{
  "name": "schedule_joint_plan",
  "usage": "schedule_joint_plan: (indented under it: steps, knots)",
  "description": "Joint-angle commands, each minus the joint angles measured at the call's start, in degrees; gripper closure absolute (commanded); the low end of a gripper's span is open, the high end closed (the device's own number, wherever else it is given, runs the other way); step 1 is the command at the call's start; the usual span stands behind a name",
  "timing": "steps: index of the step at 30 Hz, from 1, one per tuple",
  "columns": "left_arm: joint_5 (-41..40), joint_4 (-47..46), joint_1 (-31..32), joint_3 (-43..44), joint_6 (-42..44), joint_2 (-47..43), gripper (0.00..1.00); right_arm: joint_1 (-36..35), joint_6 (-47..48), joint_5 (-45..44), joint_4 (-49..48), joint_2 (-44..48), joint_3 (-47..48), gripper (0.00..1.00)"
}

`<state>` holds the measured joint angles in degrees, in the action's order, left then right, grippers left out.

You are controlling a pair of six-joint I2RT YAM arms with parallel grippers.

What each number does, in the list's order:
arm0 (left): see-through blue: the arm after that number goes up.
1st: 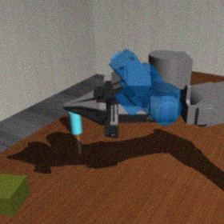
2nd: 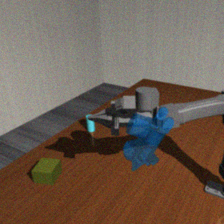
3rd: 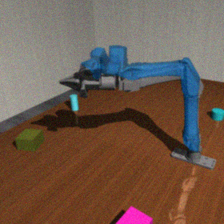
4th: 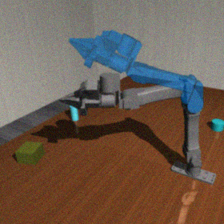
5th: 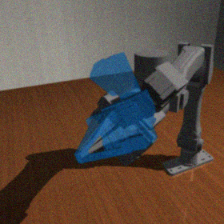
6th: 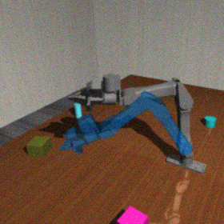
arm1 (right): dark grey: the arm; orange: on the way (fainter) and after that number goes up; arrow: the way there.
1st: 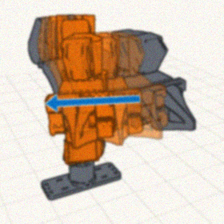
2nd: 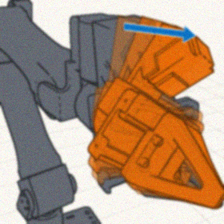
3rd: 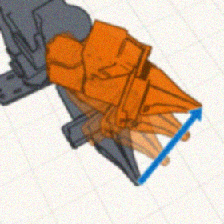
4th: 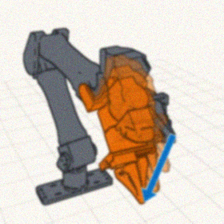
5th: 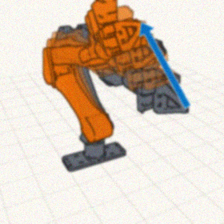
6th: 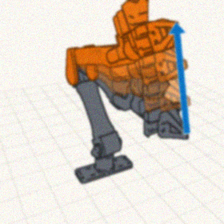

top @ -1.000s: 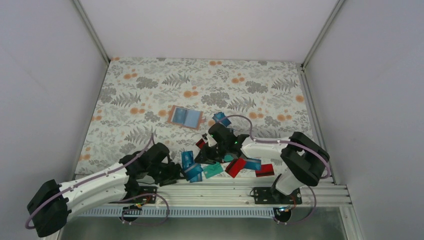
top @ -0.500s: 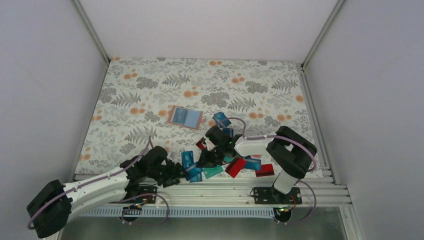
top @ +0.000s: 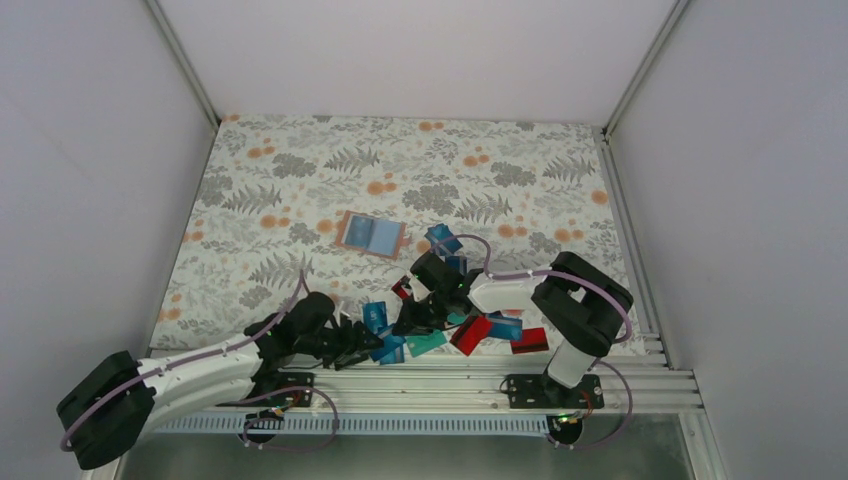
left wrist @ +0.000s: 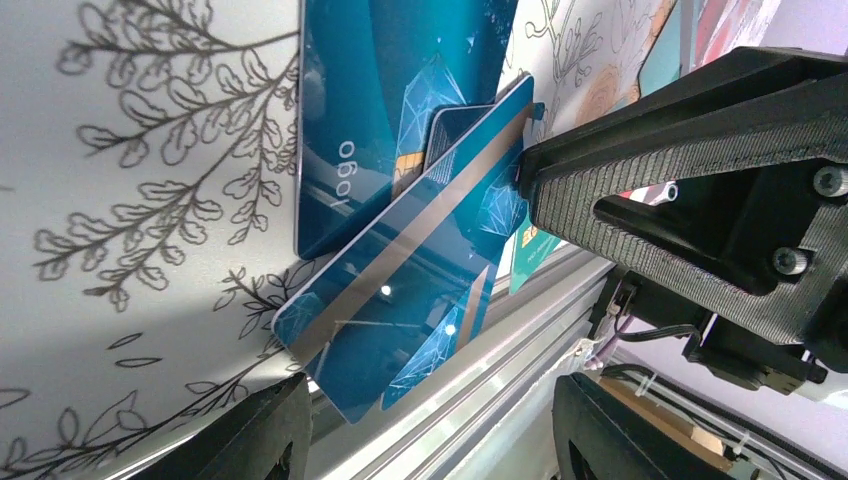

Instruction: Put the credit cards into the card holder

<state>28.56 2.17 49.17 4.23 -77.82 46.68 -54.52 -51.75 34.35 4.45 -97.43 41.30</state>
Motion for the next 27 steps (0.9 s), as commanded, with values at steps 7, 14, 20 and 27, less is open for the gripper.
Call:
schedule_joint_plan:
  steps: [7, 14, 20, 27]
  knots:
    - [-0.5, -4.2, -0.2, 2.2, -0.3, 1.4, 0.45, -0.5, 1.8, -2.9, 3.5, -2.2, -1.6, 0.90]
    - [-2.1, -1.9, 0.0, 4.5, 1.2, 0.6, 0.52, -0.5, 1.8, -3.0, 3.5, -2.4, -1.7, 0.90]
    - [-2.7, -3.5, -0.1, 4.4, 1.1, 0.4, 0.57, -0.5, 1.8, -3.2, 3.7, -2.3, -1.6, 0.90]
    - [-4.8, -4.8, -0.1, 4.2, 0.7, -1.1, 0.64, -0.5, 1.6, -3.3, 4.1, -1.8, -1.4, 0.91]
